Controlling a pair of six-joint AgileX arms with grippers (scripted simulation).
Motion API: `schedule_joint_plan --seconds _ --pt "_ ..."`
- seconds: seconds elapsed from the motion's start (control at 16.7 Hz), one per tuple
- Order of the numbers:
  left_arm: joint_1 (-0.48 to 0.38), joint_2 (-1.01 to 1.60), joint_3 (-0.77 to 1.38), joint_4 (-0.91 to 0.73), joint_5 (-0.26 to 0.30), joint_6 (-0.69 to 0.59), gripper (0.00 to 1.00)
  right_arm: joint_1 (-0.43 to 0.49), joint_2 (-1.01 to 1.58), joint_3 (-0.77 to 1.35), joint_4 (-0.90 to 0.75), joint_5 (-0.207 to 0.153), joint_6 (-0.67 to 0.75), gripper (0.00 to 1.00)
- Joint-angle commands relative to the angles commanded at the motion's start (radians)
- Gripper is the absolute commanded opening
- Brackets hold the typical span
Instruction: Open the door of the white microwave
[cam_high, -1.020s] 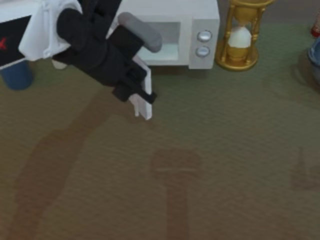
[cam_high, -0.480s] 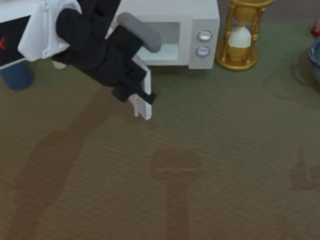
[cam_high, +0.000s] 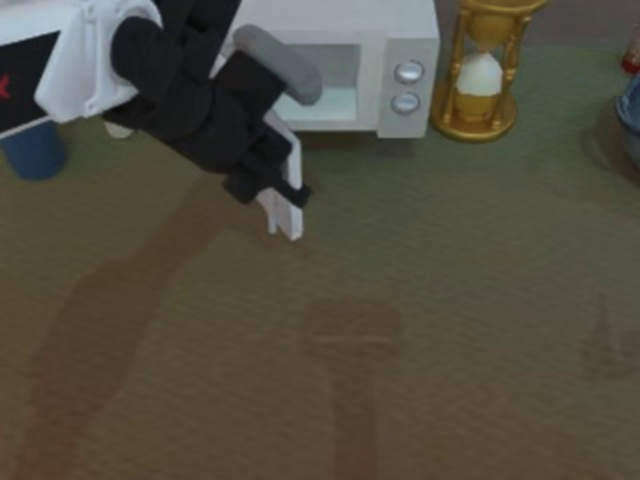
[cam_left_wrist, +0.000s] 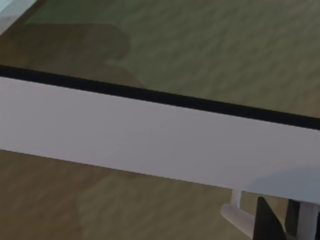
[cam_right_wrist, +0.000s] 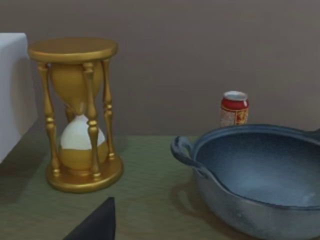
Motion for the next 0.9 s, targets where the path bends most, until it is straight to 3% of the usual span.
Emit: schedule_joint_plan --seconds 0.42,0.9 --pt "-0.003 0.001 -0.003 -0.001 0.007 0.001 0.0 0.0 0.0 0.0 0.0 0.0 0.0 1.0" --pt "0.068 -0.031 -0.032 -0.039 0.089 0.175 0.0 0.0 0.0 0.0 0.0 0.0 0.0 1.0"
